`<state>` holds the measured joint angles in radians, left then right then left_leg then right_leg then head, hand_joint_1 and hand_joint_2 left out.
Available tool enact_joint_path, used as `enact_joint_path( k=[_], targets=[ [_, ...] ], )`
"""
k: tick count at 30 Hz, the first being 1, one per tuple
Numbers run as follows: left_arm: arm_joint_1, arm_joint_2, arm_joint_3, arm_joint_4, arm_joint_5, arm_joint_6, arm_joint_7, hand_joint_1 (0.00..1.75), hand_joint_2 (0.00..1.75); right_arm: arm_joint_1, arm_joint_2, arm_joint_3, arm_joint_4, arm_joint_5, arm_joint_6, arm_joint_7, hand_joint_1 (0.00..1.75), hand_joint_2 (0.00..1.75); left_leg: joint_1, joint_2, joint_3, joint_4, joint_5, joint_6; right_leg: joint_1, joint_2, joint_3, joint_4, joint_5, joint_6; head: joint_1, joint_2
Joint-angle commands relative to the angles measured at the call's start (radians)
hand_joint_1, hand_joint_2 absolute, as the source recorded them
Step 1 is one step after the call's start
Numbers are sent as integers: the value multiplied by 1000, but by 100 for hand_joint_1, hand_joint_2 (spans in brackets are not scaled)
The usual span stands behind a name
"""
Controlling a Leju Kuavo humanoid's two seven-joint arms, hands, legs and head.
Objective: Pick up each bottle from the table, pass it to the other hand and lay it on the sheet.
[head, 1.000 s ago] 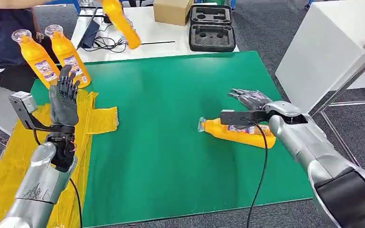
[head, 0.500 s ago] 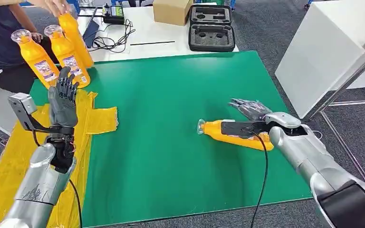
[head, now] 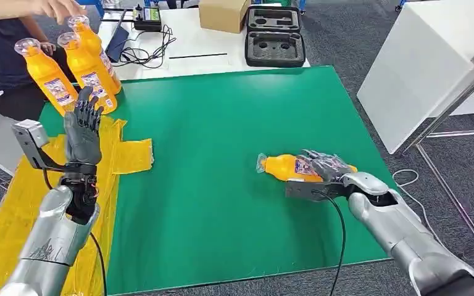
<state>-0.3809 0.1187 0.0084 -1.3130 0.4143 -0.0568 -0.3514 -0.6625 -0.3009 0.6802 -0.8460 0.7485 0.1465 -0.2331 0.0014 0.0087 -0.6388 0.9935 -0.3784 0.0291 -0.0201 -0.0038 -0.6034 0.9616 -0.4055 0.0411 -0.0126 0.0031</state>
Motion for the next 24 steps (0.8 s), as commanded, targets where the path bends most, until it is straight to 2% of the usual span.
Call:
enact_joint_path(
  k=[1,12,18,24],
  targets=[
    [-60,-34,-9,46,-2,3,15,0,0,74,-39,-43,-61,5,-7,10,0,175,1,-4,2,1,-1,-1,1,-4,4,0,-2,-2,0,0],
    [-43,-33,-1,29,1,10,21,0,0,98,-41,-75,-77,70,-5,59,0,175,1,-2,4,1,-2,-1,1,-2,5,0,-2,-2,0,0],
    [-3,-38,11,6,1,10,22,0,0,98,-135,-101,-98,77,0,51,0,175,0,-3,2,0,-1,-1,0,-3,3,0,-1,-1,0,0],
    [-4,-29,19,11,1,11,22,0,0,53,-177,-95,-66,74,8,34,0,175,0,-1,2,2,-3,-1,0,0,3,1,-2,-2,0,0]
  ],
)
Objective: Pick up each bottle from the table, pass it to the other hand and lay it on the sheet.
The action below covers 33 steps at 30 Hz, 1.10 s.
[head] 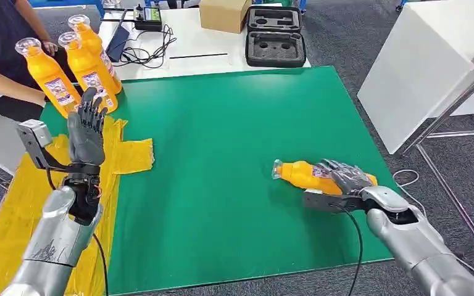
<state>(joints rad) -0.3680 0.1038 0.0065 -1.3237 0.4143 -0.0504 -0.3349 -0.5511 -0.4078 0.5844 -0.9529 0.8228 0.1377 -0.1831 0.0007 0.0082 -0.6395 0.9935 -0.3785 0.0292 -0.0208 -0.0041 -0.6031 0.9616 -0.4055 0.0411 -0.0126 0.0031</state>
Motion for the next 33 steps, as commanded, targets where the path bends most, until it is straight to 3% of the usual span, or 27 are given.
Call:
enact_joint_path(
  k=[1,15,25,33],
  targets=[
    [-10,-10,29,17,5,8,4,0,0,-72,-73,2,51,-8,23,-28,0,175,0,-1,2,1,-2,-1,0,0,2,1,-1,-2,0,0],
    [119,25,78,-55,35,6,-27,0,0,-200,-30,81,191,-38,31,-68,0,175,1,3,5,0,-3,-1,1,4,3,0,-1,-2,0,0],
    [141,15,80,-88,35,8,-30,0,0,-179,-12,109,227,-60,22,-82,0,175,1,2,5,0,-3,-2,2,3,5,0,-2,-3,0,0],
    [120,8,74,-95,31,21,-17,0,0,-159,58,141,329,-72,18,-79,0,175,2,0,5,0,-3,-2,2,1,6,-1,-2,-3,0,0]
  ],
)
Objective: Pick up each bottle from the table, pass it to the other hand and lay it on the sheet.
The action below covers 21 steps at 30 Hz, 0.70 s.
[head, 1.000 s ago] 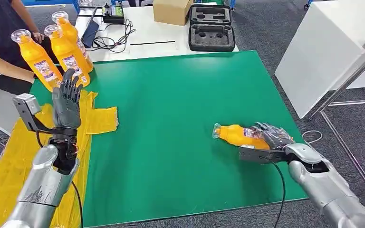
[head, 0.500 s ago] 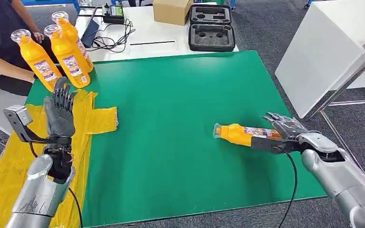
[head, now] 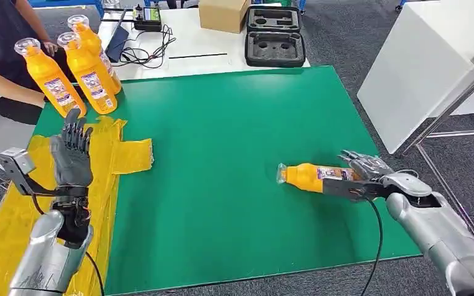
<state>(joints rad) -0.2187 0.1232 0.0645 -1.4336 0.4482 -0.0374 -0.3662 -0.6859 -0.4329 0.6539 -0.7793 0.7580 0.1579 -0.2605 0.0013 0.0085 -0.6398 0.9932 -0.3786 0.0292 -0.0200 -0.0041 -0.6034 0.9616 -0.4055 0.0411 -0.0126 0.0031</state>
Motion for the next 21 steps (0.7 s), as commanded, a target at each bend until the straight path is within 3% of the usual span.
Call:
enact_joint_path(
  k=[1,9,13,14,15,16,21],
  targets=[
    [-30,-11,16,15,-3,8,14,0,0,-25,83,71,155,-7,-2,-2,0,175,1,0,5,0,-2,-2,1,0,5,-1,-1,-2,0,0],
    [-27,-10,16,16,-3,8,14,0,0,-29,80,71,158,-8,-5,-2,0,175,1,0,3,0,-1,-1,1,0,3,-1,-1,-2,0,0],
    [-51,-10,3,39,-6,6,22,0,0,31,83,82,182,-12,5,13,0,175,2,-1,5,0,-2,-2,1,0,6,-1,-2,-2,0,0],
    [-69,-10,-3,52,-7,6,26,0,0,43,82,85,187,-9,3,17,31,175,2,-2,5,-1,-2,-2,2,-2,6,-2,-1,-2,0,0],
    [-85,-11,-7,66,-8,8,30,0,0,50,84,84,192,-11,1,19,157,175,2,-3,4,-1,-1,-1,2,-3,5,-2,-1,-2,0,0],
    [-99,-12,-11,77,-8,9,32,0,0,52,87,84,198,-11,-1,22,175,175,2,-4,6,-1,-1,-2,2,-3,7,-2,-2,-2,0,0],
    [-121,-15,-17,101,-8,10,32,0,0,23,85,75,198,-16,10,29,175,175,2,-4,7,-1,-1,-2,2,-4,8,-2,-2,-2,0,0]
  ],
)
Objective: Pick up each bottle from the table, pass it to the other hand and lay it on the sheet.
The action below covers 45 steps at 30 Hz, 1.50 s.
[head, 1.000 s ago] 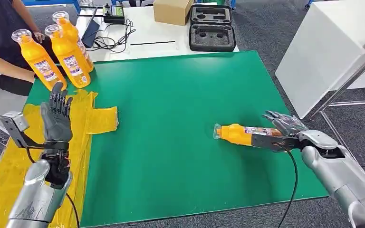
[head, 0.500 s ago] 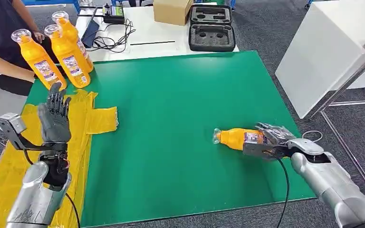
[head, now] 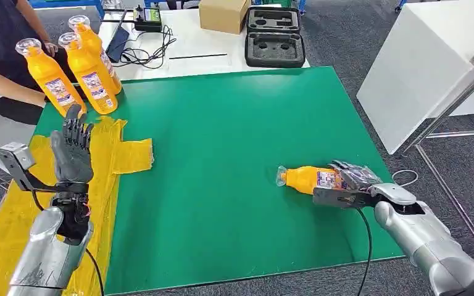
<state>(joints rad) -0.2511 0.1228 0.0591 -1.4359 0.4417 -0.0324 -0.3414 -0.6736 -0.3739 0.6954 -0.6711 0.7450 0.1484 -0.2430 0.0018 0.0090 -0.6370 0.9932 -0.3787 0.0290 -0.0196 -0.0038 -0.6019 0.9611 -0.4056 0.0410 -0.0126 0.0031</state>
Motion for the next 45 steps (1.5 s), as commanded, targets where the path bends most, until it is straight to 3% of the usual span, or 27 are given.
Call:
enact_joint_path(
  k=[1,16,20,22,23,26,32,43,45],
  targets=[
    [-92,-15,-12,108,-2,5,7,0,0,4,26,36,89,-2,25,12,175,175,2,-4,5,-1,-1,-2,2,-3,6,-2,-1,-2,0,0],
    [-119,-31,-16,139,-6,7,7,0,0,13,4,19,65,-12,19,16,175,175,1,-5,8,0,-2,-2,1,-4,10,-1,-2,-3,0,0],
    [-70,-28,-13,119,-14,4,19,0,0,68,37,-122,-73,-95,-84,28,175,175,1,-3,6,-1,-1,-1,1,-2,8,-2,-1,-2,0,0],
    [-8,-42,1,93,-2,-20,17,0,0,135,74,-246,-289,-188,-113,12,175,175,0,1,7,-2,-1,-1,0,1,8,-2,-1,-2,0,0],
    [18,-54,3,81,2,-27,20,0,175,152,89,-275,-391,-206,-132,10,175,175,1,2,10,-2,-3,-2,0,3,9,-2,-2,-3,0,0],
    [4,-105,-24,99,12,-39,20,0,175,129,174,-303,-572,-199,-243,42,175,175,-1,7,5,0,-3,-2,-1,8,4,2,-1,-3,0,0],
    [-80,-140,-98,170,37,-26,25,0,175,54,356,-232,-512,-147,-384,58,175,175,0,4,-1,0,-1,-2,1,3,-2,1,0,-3,0,0],
    [-76,-132,-100,167,44,-24,22,0,175,58,351,-228,-507,-140,-397,62,175,175,2,2,-1,1,-2,-2,2,2,-1,2,-1,-3,0,0],
    [-80,-143,-105,166,52,-27,23,0,175,45,386,-212,-492,-113,-400,72,175,175,1,2,-2,0,0,-2,1,2,-3,1,0,-3,0,0]
  ],
)
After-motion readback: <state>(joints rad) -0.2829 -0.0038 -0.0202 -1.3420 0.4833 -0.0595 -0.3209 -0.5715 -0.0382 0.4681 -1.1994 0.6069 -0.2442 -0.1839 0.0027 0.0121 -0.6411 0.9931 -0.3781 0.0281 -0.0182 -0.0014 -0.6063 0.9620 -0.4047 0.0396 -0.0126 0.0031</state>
